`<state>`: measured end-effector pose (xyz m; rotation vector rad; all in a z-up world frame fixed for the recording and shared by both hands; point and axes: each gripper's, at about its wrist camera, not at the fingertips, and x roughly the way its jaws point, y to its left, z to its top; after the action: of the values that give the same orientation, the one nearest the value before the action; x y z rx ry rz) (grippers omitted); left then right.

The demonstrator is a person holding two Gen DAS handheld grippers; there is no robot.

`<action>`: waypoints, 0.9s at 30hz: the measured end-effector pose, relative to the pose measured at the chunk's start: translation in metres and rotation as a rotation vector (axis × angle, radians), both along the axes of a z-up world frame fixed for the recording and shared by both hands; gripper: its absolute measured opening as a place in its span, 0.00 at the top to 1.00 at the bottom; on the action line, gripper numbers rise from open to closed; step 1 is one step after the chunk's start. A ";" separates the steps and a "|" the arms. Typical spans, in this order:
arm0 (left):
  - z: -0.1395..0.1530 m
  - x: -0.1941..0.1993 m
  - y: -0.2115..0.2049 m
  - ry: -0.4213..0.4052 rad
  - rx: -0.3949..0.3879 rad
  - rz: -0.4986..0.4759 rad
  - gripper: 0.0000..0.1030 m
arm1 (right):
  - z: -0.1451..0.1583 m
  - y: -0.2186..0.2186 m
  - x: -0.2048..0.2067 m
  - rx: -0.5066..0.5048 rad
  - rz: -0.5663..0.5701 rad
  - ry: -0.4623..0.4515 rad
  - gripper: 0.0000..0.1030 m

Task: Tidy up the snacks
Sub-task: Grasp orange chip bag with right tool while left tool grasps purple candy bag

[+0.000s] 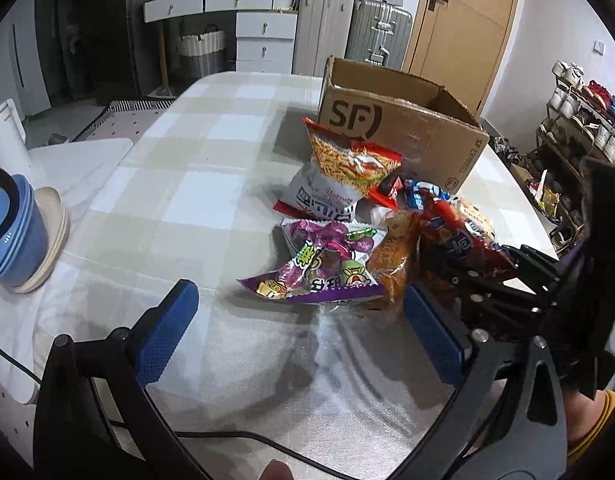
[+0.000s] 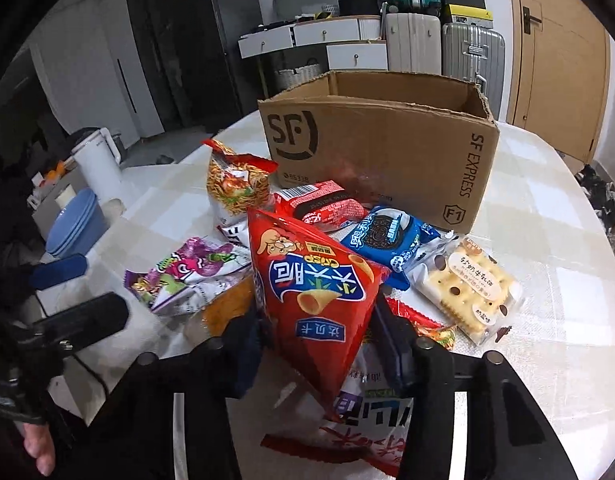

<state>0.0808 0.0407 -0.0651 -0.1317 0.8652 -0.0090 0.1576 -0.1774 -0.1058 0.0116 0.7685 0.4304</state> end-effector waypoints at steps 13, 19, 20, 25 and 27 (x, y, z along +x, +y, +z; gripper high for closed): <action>-0.038 0.059 0.001 0.141 -0.010 -0.008 0.01 | 0.003 -0.015 -0.014 0.044 0.021 0.002 0.55; -0.051 0.078 0.017 0.191 -0.134 -0.027 0.17 | 0.002 -0.013 -0.013 0.049 0.032 0.010 0.55; -0.053 0.080 0.018 0.200 -0.152 -0.037 0.20 | 0.002 -0.013 -0.013 0.049 0.036 0.010 0.55; -0.054 0.083 0.016 0.199 -0.138 -0.080 0.33 | 0.002 -0.013 -0.012 0.049 0.042 0.009 0.55; -0.053 0.083 0.021 0.199 -0.165 -0.081 0.36 | 0.002 -0.014 -0.012 0.053 0.040 0.010 0.55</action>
<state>0.1640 0.0613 -0.1182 -0.2558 1.0678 -0.1453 0.1451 -0.1916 -0.1039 0.0475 0.7679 0.4891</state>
